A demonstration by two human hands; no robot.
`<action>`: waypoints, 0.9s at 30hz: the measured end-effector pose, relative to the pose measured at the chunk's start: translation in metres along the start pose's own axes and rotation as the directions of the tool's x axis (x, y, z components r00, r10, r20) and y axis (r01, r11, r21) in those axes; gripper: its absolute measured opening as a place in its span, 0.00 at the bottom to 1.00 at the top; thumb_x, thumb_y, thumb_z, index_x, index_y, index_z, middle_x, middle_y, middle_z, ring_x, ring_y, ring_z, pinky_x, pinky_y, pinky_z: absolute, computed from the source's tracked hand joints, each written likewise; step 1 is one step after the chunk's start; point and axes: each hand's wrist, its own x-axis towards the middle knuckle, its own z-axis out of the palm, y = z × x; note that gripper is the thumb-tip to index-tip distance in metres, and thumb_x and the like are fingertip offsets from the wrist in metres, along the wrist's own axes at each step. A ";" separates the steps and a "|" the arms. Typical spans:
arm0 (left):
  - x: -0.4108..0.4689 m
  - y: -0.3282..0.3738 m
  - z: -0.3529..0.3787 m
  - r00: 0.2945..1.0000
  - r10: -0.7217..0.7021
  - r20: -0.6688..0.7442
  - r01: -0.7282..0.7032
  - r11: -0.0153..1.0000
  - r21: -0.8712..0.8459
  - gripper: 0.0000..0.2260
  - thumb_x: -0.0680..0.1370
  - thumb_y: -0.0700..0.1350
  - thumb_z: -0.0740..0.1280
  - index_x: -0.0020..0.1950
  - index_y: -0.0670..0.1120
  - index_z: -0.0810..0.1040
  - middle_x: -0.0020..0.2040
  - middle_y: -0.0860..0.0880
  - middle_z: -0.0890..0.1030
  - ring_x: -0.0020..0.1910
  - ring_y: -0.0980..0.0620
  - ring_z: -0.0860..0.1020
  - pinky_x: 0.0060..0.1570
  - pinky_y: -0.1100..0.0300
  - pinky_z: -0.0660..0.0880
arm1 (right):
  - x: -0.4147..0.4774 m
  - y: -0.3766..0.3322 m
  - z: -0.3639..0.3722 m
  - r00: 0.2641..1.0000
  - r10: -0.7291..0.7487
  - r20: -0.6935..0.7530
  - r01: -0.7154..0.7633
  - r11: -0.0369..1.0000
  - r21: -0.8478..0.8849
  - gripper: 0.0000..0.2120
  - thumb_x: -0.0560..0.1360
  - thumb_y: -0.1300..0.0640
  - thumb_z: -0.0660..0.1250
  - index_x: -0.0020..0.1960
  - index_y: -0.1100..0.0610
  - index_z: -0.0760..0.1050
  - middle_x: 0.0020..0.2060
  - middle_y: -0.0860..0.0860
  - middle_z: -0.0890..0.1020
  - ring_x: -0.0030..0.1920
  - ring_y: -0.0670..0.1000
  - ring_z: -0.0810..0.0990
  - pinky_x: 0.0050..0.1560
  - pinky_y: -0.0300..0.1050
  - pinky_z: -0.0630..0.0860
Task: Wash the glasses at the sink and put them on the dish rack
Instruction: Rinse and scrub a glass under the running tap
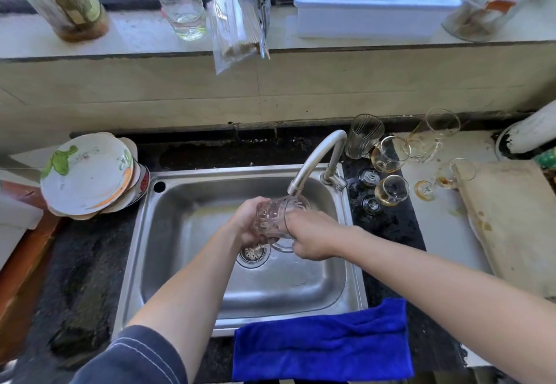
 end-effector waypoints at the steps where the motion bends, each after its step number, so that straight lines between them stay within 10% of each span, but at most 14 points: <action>1: 0.001 -0.002 -0.004 1.000 -0.001 0.005 0.002 1.000 -0.007 0.10 0.74 0.49 0.58 0.41 0.45 0.75 0.31 0.46 0.73 0.25 0.47 0.71 0.27 0.61 0.68 | -0.002 0.000 0.001 1.000 -0.025 0.009 0.025 0.999 0.024 0.04 0.73 0.60 0.62 0.48 0.55 0.71 0.48 0.50 0.76 0.49 0.54 0.76 0.46 0.47 0.73; 8: -0.004 -0.003 0.003 0.999 0.005 -0.039 -0.010 0.992 -0.122 0.15 0.75 0.49 0.54 0.42 0.42 0.76 0.34 0.43 0.77 0.28 0.46 0.74 0.30 0.59 0.72 | 0.000 0.015 0.010 0.967 0.055 -0.248 0.013 0.964 0.265 0.12 0.79 0.47 0.62 0.54 0.53 0.79 0.50 0.48 0.83 0.52 0.51 0.79 0.51 0.49 0.74; 14: -0.014 -0.002 0.012 0.962 0.048 -0.271 -0.079 0.991 -0.104 0.12 0.78 0.45 0.56 0.44 0.41 0.76 0.28 0.45 0.77 0.25 0.47 0.74 0.27 0.59 0.71 | 0.004 0.014 0.018 0.798 0.351 -0.490 -0.122 0.890 0.439 0.19 0.78 0.39 0.57 0.38 0.50 0.75 0.32 0.47 0.81 0.37 0.51 0.80 0.41 0.51 0.76; 17: -0.014 -0.007 0.024 0.926 0.067 -0.372 -0.104 0.991 -0.081 0.10 0.77 0.44 0.55 0.44 0.41 0.73 0.30 0.43 0.75 0.25 0.46 0.73 0.25 0.57 0.72 | 0.020 0.010 0.008 0.700 0.582 -0.415 -0.227 0.731 0.643 0.21 0.76 0.40 0.49 0.35 0.50 0.71 0.27 0.47 0.80 0.35 0.50 0.82 0.44 0.53 0.78; 23: -0.023 -0.001 0.010 0.879 0.132 -0.458 -0.136 0.990 0.025 0.08 0.75 0.43 0.56 0.43 0.41 0.73 0.35 0.41 0.75 0.31 0.43 0.76 0.29 0.54 0.75 | 0.013 0.007 0.032 0.812 0.507 -0.288 -0.139 0.648 0.749 0.14 0.73 0.40 0.69 0.42 0.51 0.74 0.35 0.45 0.80 0.41 0.45 0.81 0.47 0.50 0.79; 27: -0.027 0.013 0.011 0.904 0.176 -0.389 -0.108 0.976 0.190 0.09 0.75 0.46 0.60 0.43 0.42 0.73 0.33 0.41 0.76 0.24 0.45 0.75 0.26 0.57 0.74 | 0.010 0.019 0.022 0.811 0.572 -0.120 -0.108 0.348 0.931 0.34 0.67 0.42 0.76 0.68 0.50 0.68 0.57 0.45 0.75 0.56 0.48 0.76 0.55 0.47 0.76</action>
